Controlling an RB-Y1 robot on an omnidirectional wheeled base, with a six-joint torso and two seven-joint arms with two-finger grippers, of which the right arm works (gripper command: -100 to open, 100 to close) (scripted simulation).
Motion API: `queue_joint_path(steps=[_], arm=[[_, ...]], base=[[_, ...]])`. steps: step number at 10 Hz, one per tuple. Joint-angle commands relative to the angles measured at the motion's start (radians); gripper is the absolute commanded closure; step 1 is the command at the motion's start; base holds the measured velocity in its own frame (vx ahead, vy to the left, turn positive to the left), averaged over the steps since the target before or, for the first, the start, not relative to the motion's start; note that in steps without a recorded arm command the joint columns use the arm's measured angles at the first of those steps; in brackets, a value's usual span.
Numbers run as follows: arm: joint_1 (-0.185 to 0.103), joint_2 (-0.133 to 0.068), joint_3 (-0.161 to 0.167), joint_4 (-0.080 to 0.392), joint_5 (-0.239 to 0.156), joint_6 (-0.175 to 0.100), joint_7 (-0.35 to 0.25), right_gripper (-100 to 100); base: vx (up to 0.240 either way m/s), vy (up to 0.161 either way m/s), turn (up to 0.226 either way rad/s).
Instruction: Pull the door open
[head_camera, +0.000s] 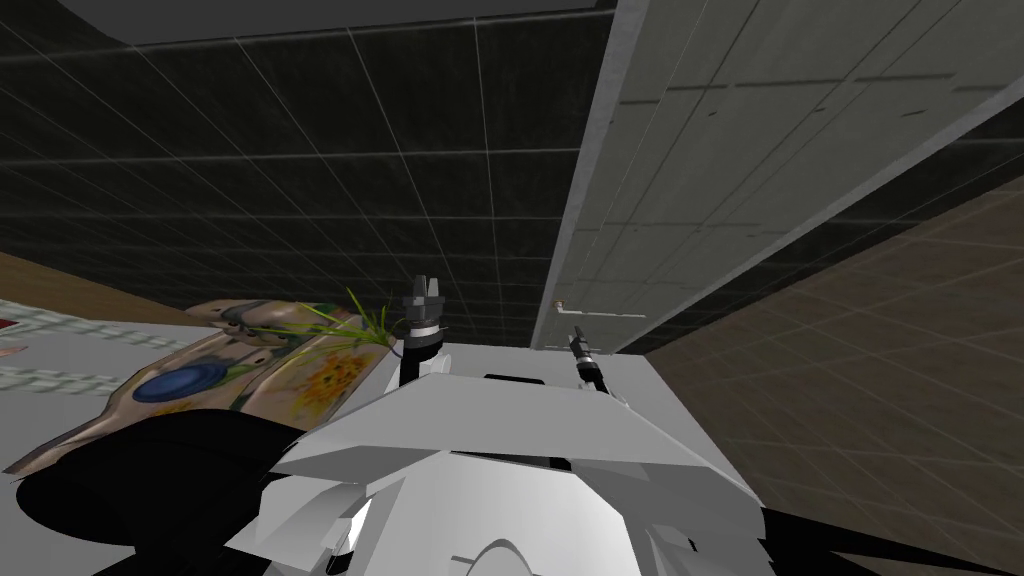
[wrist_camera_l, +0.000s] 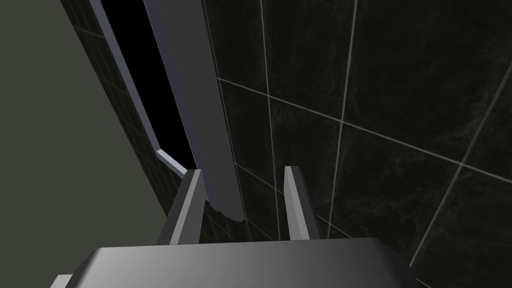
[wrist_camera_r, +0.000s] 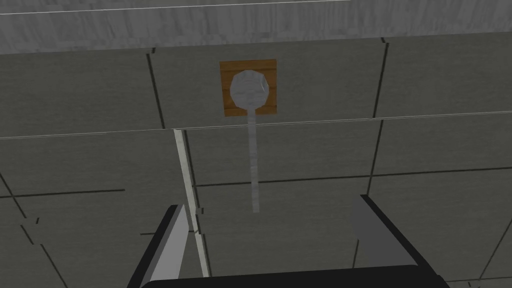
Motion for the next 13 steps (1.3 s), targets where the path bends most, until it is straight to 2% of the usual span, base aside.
queue_joint_path(steps=[1,2,6,9,10,11,12,13], arm=[[0.008,-0.012,-0.012,0.016,-0.008,-0.016,-0.010,-100],[0.011,-0.017,-0.016,0.021,-0.011,-0.022,-0.014,-100],[0.038,-0.060,-0.058,0.077,-0.039,-0.078,-0.052,-100],[0.044,-0.069,-0.067,0.089,-0.044,-0.090,-0.059,-100],[0.051,-0.080,-0.077,0.102,-0.051,-0.104,-0.069,-100],[0.052,-0.075,-0.073,0.083,-0.048,-0.088,-0.061,-100],[0.052,-0.075,-0.073,0.083,-0.048,-0.088,-0.061,100],[0.052,-0.075,-0.073,0.083,-0.048,-0.088,-0.061,100]], base=[[0.123,0.026,0.169],[0.199,0.048,0.142],[0.197,0.048,0.182],[0.109,-0.001,0.059],[0.140,0.006,0.111],[0.077,-0.001,0.026],[-0.018,-0.002,-0.023],[-0.032,0.001,-0.005]])
